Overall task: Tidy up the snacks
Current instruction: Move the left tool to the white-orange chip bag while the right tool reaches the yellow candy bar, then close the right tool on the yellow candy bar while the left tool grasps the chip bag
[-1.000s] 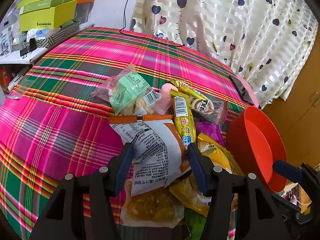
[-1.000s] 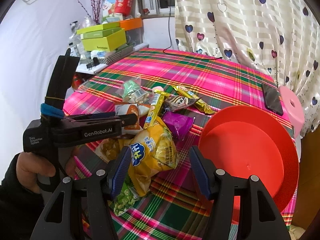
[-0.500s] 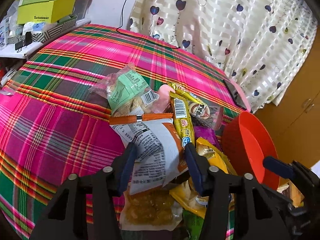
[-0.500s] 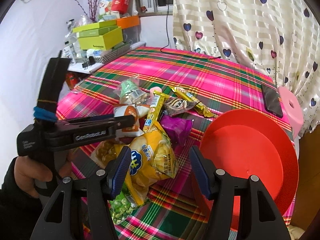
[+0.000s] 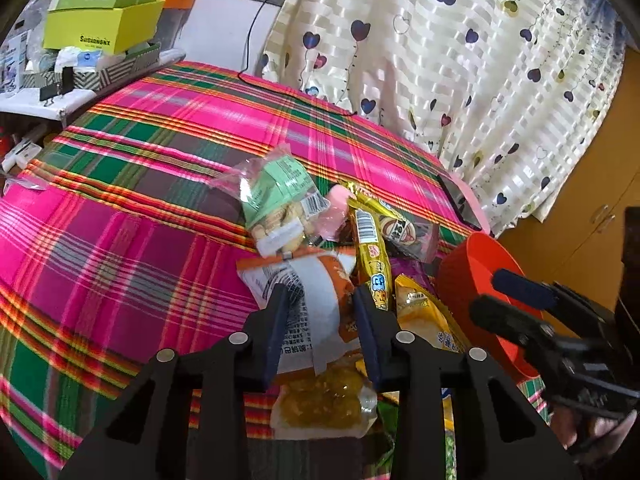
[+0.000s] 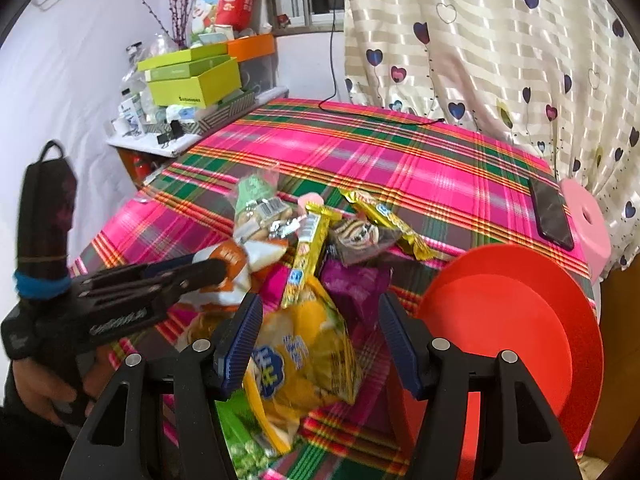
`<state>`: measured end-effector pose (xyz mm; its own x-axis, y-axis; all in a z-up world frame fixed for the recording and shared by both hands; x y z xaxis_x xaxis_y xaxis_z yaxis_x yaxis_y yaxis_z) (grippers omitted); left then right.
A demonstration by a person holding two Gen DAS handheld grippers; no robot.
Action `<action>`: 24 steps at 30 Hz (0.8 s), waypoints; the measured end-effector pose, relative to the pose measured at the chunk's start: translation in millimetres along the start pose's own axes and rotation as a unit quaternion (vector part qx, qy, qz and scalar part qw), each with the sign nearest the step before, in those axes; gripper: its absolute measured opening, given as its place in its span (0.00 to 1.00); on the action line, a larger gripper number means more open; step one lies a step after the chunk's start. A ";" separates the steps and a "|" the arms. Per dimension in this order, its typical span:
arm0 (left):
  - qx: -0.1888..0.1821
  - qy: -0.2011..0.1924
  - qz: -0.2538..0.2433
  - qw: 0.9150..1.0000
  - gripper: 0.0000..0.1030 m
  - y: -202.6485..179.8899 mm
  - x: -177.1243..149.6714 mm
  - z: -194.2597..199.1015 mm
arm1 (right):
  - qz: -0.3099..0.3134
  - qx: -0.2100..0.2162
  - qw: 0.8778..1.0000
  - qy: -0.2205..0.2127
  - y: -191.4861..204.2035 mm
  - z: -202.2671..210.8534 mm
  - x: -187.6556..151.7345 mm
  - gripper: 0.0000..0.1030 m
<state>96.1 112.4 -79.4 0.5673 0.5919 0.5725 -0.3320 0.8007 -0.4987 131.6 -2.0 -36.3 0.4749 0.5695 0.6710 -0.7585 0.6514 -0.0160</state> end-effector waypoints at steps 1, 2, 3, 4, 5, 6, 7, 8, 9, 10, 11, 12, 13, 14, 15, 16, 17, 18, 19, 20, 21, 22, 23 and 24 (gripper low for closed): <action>-0.001 -0.002 0.000 1.000 0.27 1.3 0.6 2.9 | 0.000 0.003 1.000 0.001 0.7 -3.8 2.7 0.58; 0.002 -0.004 0.001 1.000 0.28 3.7 1.0 5.5 | 0.002 0.005 1.000 0.005 1.9 -9.1 5.2 0.58; 0.004 -0.004 0.002 1.000 0.28 6.5 1.0 6.9 | 0.003 0.007 1.000 0.009 3.0 -14.1 7.4 0.58; 0.004 -0.003 0.002 1.000 0.28 8.4 0.5 7.7 | 0.005 0.009 1.000 0.016 4.5 -21.1 9.9 0.58; 0.001 0.001 0.003 1.000 0.28 10.9 -0.2 7.7 | 0.007 0.012 1.000 0.020 6.0 -27.0 11.2 0.58; -0.001 0.003 0.007 1.000 0.28 12.6 -0.4 7.8 | 0.010 0.014 0.999 0.027 7.1 -34.0 11.9 0.56; -0.003 0.006 0.010 1.000 0.28 14.3 -0.8 8.2 | 0.012 0.012 0.999 0.036 8.2 -41.0 11.6 0.55; -0.004 0.006 0.009 1.000 0.28 15.1 -1.1 8.9 | 0.014 0.012 0.999 0.043 8.8 -47.5 12.2 0.52; -0.005 0.008 0.008 1.000 0.29 16.0 -2.0 9.6 | 0.015 0.012 0.999 0.049 9.4 -53.3 12.6 0.48; -0.007 0.009 0.009 1.000 0.29 16.6 -2.2 10.0 | 0.015 0.012 0.998 0.056 10.0 -59.8 12.7 0.47; -0.007 0.010 0.009 1.000 0.33 17.5 -2.6 10.3 | 0.016 0.011 0.998 0.064 10.1 -66.5 12.6 0.45; -0.004 0.011 0.009 1.000 0.40 19.0 -2.8 10.4 | 0.017 0.009 0.997 0.069 9.8 -71.3 12.5 0.43; 0.000 0.013 0.010 1.000 0.44 20.7 -2.9 9.7 | 0.018 0.006 0.997 0.077 8.9 -78.6 12.7 0.43; 0.000 0.015 0.012 1.000 0.50 21.7 -3.6 8.8 | 0.019 0.003 0.997 0.080 8.4 -83.0 13.0 0.42; 0.000 0.018 0.016 1.000 0.51 23.4 -4.2 7.5 | 0.022 -0.001 0.996 0.081 8.2 -86.5 14.4 0.42; 0.001 0.022 0.020 1.000 0.51 25.1 -4.7 6.0 | 0.024 -0.003 0.996 0.083 7.5 -89.0 14.6 0.42; 0.001 0.026 0.024 0.999 0.52 26.2 -5.5 4.9 | 0.025 -0.004 0.996 0.085 8.1 -91.1 15.0 0.42; -0.002 0.028 0.028 0.999 0.53 26.0 -6.2 4.1 | 0.028 -0.006 0.996 0.086 9.3 -92.8 16.2 0.40; -0.004 0.029 0.030 0.999 0.54 25.2 -5.9 3.7 | 0.034 -0.005 0.996 0.087 11.0 -93.7 16.7 0.39; -0.006 0.028 0.034 0.999 0.56 24.7 -5.3 3.5 | 0.040 -0.002 0.995 0.090 13.3 -95.4 16.4 0.36; -0.008 0.028 0.037 0.999 0.58 24.4 -5.2 3.5 | 0.045 0.001 0.995 0.093 15.6 -97.4 15.5 0.35; -0.011 0.028 0.040 0.999 0.58 23.6 -4.2 3.0 | 0.052 0.001 0.994 0.097 17.5 -100.7 14.6 0.34; -0.015 0.028 0.046 0.998 0.58 23.8 -3.5 2.8 | 0.055 0.003 0.993 0.101 18.0 -104.3 13.6 0.32; -0.016 0.029 0.052 0.998 0.58 24.0 -2.7 2.0 | 0.057 0.003 0.993 0.103 17.6 -107.3 13.5 0.29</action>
<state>85.1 130.2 -91.6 0.5740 0.6645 0.4785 -0.3673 0.7312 -0.5748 172.6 71.0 -107.2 0.4662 0.7300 0.4997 -0.8149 0.5742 -0.0785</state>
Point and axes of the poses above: each gripper's, at about its wrist camera, not at the fingertips, and z roughly against the way its jaws point, y to its left, x to its top, the point moved 9 cm from there along -z, roughly the way its jaws point, and after that the axes turned 8 degrees about z, right-handed, at the moved point
